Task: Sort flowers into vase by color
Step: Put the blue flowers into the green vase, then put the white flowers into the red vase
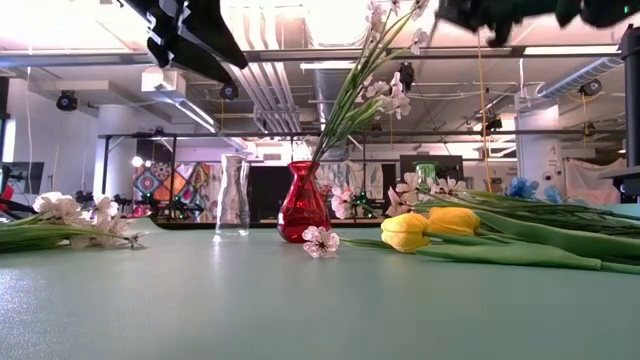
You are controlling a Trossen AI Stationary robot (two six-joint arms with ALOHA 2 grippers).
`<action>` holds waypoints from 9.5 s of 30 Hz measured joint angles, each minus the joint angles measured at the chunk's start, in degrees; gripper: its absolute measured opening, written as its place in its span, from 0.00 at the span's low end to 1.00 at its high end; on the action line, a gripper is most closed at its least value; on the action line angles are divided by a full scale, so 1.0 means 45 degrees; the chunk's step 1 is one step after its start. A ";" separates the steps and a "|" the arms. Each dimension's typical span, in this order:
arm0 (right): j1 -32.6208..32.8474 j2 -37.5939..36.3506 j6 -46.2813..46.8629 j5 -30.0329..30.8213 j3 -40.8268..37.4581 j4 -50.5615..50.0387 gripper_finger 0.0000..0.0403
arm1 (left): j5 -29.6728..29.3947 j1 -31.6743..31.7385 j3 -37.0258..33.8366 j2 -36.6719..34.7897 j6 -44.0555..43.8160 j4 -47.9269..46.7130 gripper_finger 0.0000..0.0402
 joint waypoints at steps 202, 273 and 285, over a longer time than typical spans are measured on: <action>0.9005 0.0546 1.2425 -0.4732 0.0288 -1.3802 0.74 | 0.6892 -0.5484 -0.1327 0.3774 -1.6708 -0.6290 0.71; 0.9000 0.0546 1.2318 -0.4722 0.0273 -1.3797 0.74 | 0.5896 -0.5503 -0.2128 0.4200 -1.6363 -0.4095 0.70; 0.9000 0.0546 1.2333 -0.4727 0.0273 -1.3797 0.74 | 0.5847 -0.5503 -0.1815 0.5264 -1.6525 -0.3851 0.42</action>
